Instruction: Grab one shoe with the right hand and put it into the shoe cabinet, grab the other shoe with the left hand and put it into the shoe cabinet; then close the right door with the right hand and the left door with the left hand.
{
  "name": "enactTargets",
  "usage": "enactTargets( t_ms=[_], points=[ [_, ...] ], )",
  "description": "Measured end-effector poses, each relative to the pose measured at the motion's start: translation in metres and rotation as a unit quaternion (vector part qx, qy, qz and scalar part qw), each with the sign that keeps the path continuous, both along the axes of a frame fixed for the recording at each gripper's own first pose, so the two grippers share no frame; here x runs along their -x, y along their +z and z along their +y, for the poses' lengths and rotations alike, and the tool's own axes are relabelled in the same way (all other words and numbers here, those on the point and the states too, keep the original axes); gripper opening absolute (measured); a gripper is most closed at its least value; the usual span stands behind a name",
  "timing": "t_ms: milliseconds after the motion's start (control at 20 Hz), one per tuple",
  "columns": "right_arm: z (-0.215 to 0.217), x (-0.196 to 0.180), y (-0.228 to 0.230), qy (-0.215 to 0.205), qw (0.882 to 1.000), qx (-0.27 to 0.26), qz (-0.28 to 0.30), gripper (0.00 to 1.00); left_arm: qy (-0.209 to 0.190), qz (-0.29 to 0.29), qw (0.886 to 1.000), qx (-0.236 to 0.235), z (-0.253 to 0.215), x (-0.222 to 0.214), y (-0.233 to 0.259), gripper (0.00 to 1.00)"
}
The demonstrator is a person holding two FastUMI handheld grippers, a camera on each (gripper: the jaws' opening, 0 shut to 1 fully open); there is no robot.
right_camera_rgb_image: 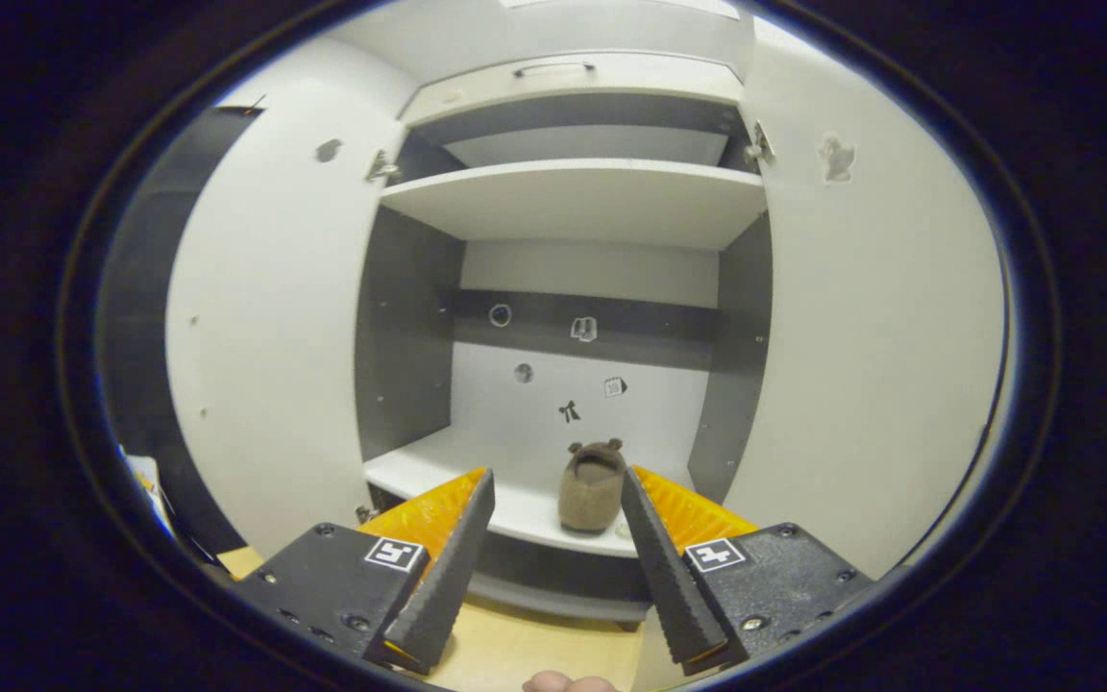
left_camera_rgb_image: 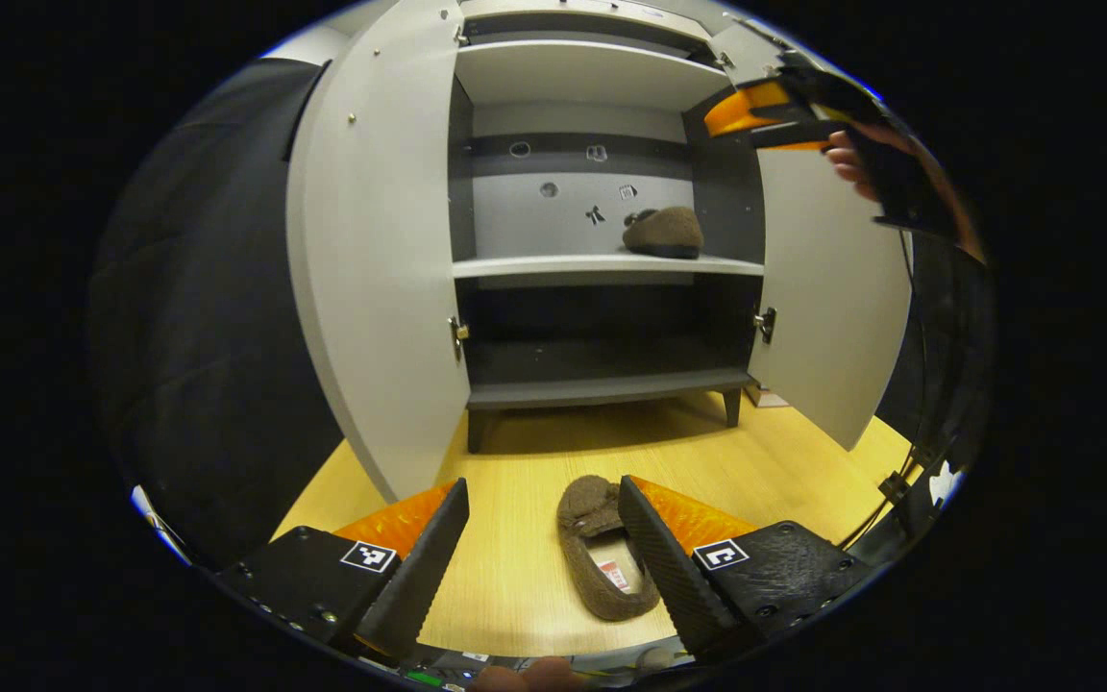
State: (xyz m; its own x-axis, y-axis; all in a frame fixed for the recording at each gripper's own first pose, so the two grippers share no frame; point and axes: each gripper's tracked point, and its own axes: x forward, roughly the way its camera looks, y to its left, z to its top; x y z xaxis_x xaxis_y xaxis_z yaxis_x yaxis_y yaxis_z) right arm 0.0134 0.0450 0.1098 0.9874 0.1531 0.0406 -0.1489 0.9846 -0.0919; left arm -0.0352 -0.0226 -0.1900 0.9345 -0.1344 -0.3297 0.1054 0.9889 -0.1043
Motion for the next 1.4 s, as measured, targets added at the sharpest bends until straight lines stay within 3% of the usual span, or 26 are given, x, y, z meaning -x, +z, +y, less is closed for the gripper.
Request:
enactTargets(
  t_ms=[150,300,600,700,800,850,900,950,1050,1100,1200,1250,1300,1350,1400],
  points=[
    [0.001,0.048,-0.052,-0.011,0.998,-0.021,0.054,0.88,-0.014,0.032,0.999,0.004,-0.013,-0.007,-0.034,0.96],
    [-0.01,0.074,-0.095,-0.027,0.992,-0.024,0.12,0.92,-0.022,0.07,0.997,-0.003,-0.023,-0.011,-0.073,0.97],
    [-0.034,0.099,-0.114,-0.059,0.986,-0.011,0.155,0.88,-0.02,0.152,0.988,0.016,-0.035,-0.023,-0.136,0.97],
    [-0.033,0.106,-0.118,-0.06,0.985,0.001,0.16,0.88,-0.029,0.178,0.982,0.06,-0.042,-0.026,-0.147,0.91],
    [-0.031,0.11,-0.119,-0.056,0.985,0.015,0.161,0.88,-0.047,0.205,0.971,0.118,-0.055,-0.023,-0.147,0.73],
    [-0.029,0.111,-0.121,-0.054,0.985,0.021,0.163,0.88,-0.046,0.199,0.97,0.131,-0.054,-0.023,-0.144,0.6],
    [-0.027,0.111,-0.123,-0.05,0.984,0.024,0.167,0.88,-0.045,0.201,0.967,0.151,-0.053,-0.022,-0.142,0.44],
    [-0.025,0.111,-0.124,-0.047,0.984,0.025,0.171,0.89,-0.04,0.202,0.964,0.167,-0.051,-0.026,-0.146,0.19],
    [-0.021,0.108,-0.127,-0.04,0.983,0.022,0.176,0.88,-0.043,0.202,0.961,0.182,-0.046,-0.022,-0.14,0.1],
    [-0.02,0.106,-0.128,-0.038,0.983,0.021,0.178,0.89,-0.046,0.207,0.962,0.171,-0.05,-0.022,-0.141,0.0],
    [-0.016,0.104,-0.129,-0.032,0.983,0.02,0.179,0.89,-0.046,0.192,0.971,0.136,-0.042,-0.022,-0.134,0.04],
    [-0.014,0.102,-0.129,-0.029,0.983,0.02,0.179,0.89,-0.049,0.186,0.972,0.134,-0.045,-0.024,-0.125,0.12],
    [-0.012,0.1,-0.13,-0.026,0.984,0.02,0.178,0.89,-0.046,0.18,0.974,0.131,-0.043,-0.024,-0.117,0.0],
    [-0.011,0.098,-0.129,-0.024,0.984,0.018,0.177,0.89,-0.043,0.171,0.976,0.127,-0.04,-0.026,-0.107,0.12],
    [-0.009,0.097,-0.131,-0.021,0.984,0.015,0.178,0.88,-0.037,0.162,0.978,0.128,-0.037,-0.026,-0.095,0.0]
  ],
)
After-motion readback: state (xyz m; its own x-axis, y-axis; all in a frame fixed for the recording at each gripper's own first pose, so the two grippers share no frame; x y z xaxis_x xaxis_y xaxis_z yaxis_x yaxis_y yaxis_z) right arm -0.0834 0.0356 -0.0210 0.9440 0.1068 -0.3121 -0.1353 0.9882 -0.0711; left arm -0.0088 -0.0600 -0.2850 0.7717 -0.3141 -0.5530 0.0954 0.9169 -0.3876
